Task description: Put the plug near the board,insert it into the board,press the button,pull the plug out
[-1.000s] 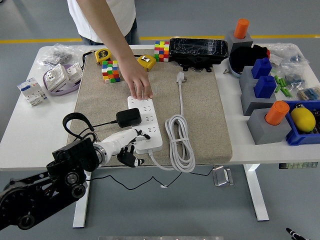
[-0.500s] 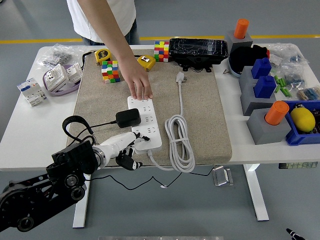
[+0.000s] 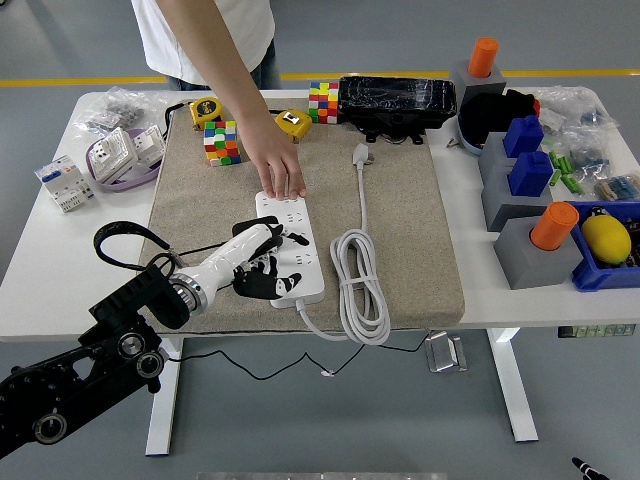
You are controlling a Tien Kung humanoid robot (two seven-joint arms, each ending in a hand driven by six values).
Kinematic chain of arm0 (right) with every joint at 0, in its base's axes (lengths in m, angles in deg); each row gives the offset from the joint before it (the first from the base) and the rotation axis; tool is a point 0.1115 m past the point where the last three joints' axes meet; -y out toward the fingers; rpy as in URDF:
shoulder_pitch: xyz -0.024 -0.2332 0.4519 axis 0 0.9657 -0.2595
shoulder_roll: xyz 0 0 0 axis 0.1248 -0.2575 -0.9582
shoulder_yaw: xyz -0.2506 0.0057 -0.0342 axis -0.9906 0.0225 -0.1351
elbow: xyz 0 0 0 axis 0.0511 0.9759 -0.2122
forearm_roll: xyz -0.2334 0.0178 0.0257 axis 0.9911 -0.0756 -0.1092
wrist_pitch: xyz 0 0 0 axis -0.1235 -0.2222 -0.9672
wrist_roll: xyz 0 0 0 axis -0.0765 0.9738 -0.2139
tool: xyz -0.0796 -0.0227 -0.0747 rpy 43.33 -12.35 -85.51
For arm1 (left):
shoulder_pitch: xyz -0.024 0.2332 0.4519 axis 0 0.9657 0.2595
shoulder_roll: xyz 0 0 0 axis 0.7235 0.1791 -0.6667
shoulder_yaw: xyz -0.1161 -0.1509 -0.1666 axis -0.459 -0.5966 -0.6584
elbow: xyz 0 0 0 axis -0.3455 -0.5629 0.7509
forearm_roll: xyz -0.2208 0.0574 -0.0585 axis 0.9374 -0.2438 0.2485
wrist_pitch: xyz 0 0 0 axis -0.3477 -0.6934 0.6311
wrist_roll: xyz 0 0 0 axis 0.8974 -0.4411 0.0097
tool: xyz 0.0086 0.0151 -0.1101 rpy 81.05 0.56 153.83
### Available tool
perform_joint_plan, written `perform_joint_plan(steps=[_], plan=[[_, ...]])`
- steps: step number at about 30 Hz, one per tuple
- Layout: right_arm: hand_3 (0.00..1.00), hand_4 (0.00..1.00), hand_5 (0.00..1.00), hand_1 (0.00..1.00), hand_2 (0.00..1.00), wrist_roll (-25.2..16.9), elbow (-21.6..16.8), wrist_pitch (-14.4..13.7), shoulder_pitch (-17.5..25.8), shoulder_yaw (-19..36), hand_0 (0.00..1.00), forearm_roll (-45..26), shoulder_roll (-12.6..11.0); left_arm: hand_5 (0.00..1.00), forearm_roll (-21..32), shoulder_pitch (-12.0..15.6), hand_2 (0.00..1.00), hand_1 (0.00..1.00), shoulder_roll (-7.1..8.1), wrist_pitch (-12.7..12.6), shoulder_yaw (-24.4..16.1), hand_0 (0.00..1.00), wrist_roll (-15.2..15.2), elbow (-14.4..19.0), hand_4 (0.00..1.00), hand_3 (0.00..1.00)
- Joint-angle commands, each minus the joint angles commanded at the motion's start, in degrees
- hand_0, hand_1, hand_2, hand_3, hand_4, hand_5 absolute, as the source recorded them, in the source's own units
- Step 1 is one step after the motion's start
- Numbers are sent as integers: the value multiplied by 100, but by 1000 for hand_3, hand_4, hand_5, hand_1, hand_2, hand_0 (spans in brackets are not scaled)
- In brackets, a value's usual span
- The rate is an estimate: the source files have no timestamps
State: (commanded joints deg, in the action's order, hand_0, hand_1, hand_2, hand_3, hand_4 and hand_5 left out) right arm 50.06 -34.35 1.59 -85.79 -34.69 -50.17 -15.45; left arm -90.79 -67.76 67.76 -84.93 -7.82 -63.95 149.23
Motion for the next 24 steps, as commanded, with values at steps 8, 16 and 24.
perform_joint_plan(steps=[8, 16, 24], plan=[[551, 951, 482, 639, 642, 0, 4, -2, -17, 1, 611, 0, 1, 311, 1467, 24, 410, 344, -67, -1026, -55, 294, 1480, -389, 779, 431], [552, 951, 483, 638, 642, 2, 10, -2, -15, -18, 611, -5, 5, 299, 3310, 156, 433, 383, -134, -1261, -268, 312, 2435, -529, 770, 408], [552, 950, 484, 639, 643, -1, 30, -3, -28, -55, 611, -28, 4, 337, 3468, 249, 427, 368, -192, -1265, -302, 314, 2376, -616, 792, 429]])
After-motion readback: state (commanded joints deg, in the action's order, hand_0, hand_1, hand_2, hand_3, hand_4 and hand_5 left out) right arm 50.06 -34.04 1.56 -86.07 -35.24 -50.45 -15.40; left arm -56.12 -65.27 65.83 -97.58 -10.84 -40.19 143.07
